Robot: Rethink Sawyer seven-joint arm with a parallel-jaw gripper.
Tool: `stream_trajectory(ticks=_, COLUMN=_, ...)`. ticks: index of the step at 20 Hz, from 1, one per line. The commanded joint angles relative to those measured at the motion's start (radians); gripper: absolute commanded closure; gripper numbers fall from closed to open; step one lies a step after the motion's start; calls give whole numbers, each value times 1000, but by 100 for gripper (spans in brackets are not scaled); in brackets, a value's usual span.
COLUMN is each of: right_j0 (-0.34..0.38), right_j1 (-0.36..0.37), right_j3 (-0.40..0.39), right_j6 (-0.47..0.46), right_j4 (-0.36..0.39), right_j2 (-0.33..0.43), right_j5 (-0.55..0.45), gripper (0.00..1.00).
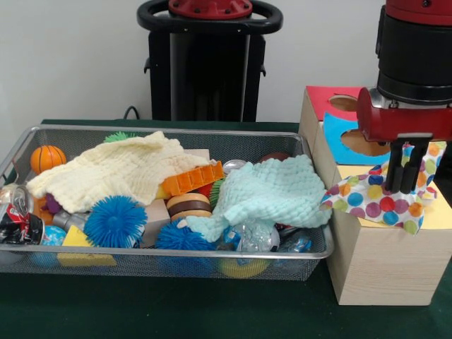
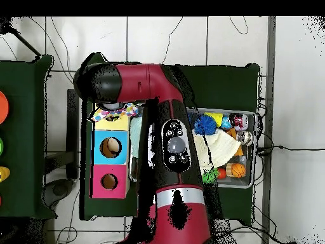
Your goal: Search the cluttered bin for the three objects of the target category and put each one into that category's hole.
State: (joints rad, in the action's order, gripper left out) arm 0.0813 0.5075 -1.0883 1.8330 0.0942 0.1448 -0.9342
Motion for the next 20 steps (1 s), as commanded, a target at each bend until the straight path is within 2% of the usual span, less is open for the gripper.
stream_trajectory(ticks=1, right_j0=17, right_j1=-12, right_j3=-124, right_j6=77, right_j4=-48, right_j2=37, right_j5=-155, gripper=100)
stream_trajectory(ticks=6, right_j0=36, right_j1=-20, right_j3=-149, right_j6=65, right_j4=-99, right_j2=64, right_j5=-186, gripper=100)
stream_trajectory(ticks=20, right_j0=25, right_j1=-20, right_j3=-153, right_j6=55, right_j4=-107, right_j2=36, right_j5=-192, gripper=100)
